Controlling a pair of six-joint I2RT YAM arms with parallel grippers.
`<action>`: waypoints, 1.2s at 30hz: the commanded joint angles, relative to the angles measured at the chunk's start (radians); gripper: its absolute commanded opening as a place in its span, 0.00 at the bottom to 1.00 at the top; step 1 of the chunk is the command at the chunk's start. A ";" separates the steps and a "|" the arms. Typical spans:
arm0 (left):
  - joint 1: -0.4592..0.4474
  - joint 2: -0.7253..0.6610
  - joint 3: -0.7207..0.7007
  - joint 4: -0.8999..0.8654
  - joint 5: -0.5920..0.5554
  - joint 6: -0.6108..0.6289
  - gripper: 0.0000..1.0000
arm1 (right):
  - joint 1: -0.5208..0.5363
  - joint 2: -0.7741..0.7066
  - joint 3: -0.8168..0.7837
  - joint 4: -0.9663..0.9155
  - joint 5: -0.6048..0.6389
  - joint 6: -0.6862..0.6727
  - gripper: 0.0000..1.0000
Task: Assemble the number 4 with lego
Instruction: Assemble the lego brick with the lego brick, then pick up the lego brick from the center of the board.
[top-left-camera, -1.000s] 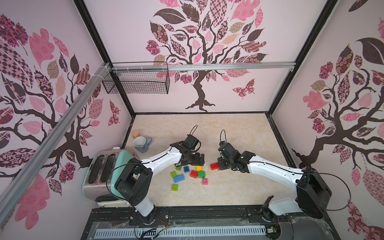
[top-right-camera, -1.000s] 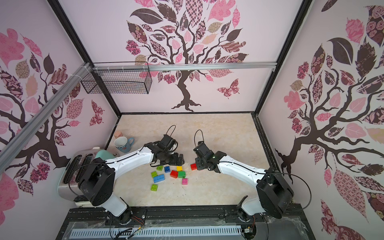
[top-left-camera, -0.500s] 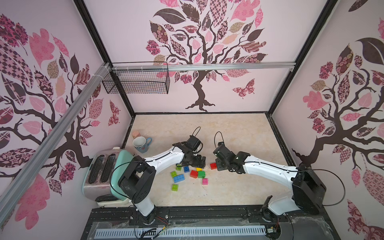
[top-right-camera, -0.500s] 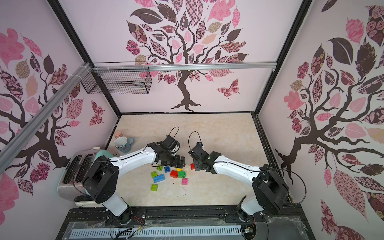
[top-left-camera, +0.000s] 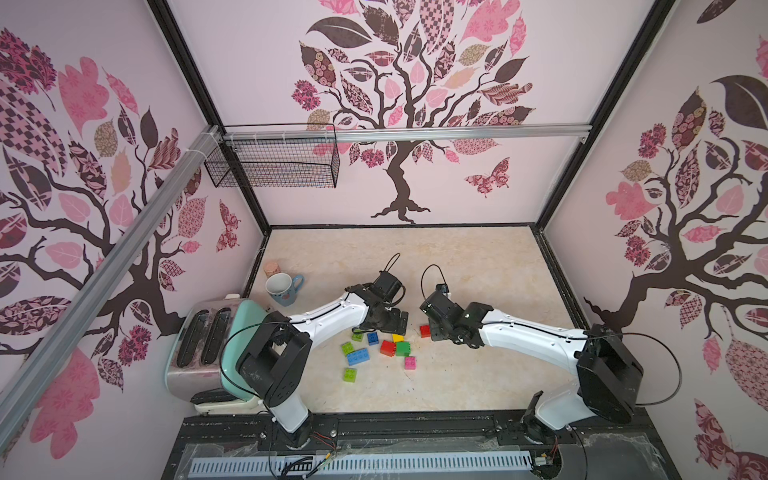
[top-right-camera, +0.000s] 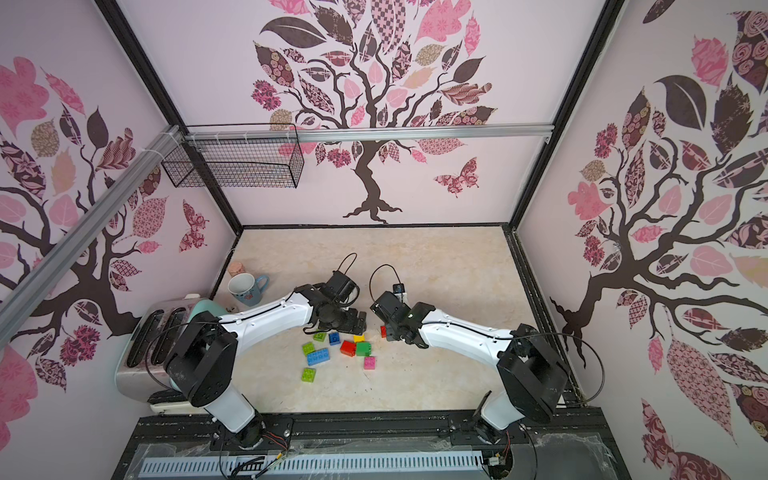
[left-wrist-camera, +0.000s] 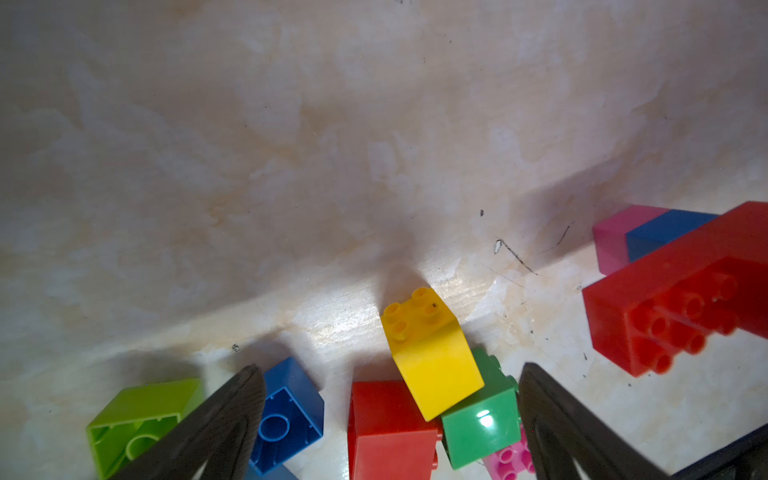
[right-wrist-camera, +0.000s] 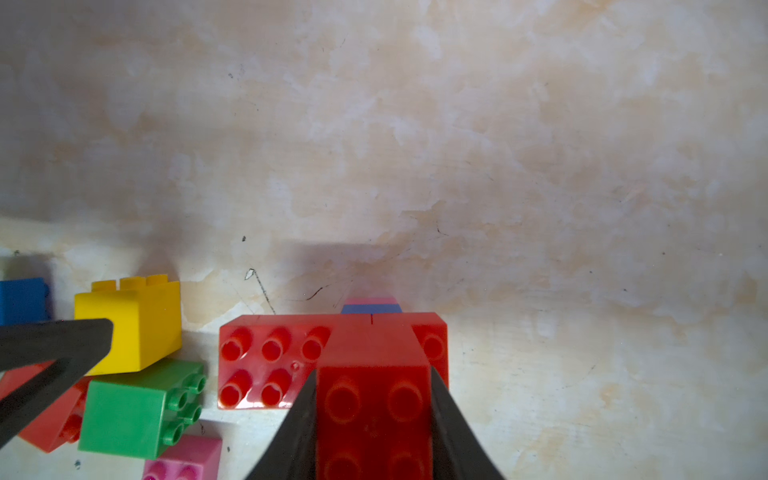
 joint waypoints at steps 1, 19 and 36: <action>0.001 -0.013 0.016 -0.003 -0.024 -0.005 0.98 | -0.008 0.051 -0.021 -0.200 -0.021 0.005 0.28; 0.007 -0.108 -0.028 -0.007 -0.167 -0.060 0.98 | -0.009 -0.227 -0.017 0.029 -0.073 -0.157 0.78; 0.141 -0.399 -0.185 -0.036 -0.373 -0.211 0.98 | 0.098 -0.061 -0.151 0.352 -0.584 -0.695 0.73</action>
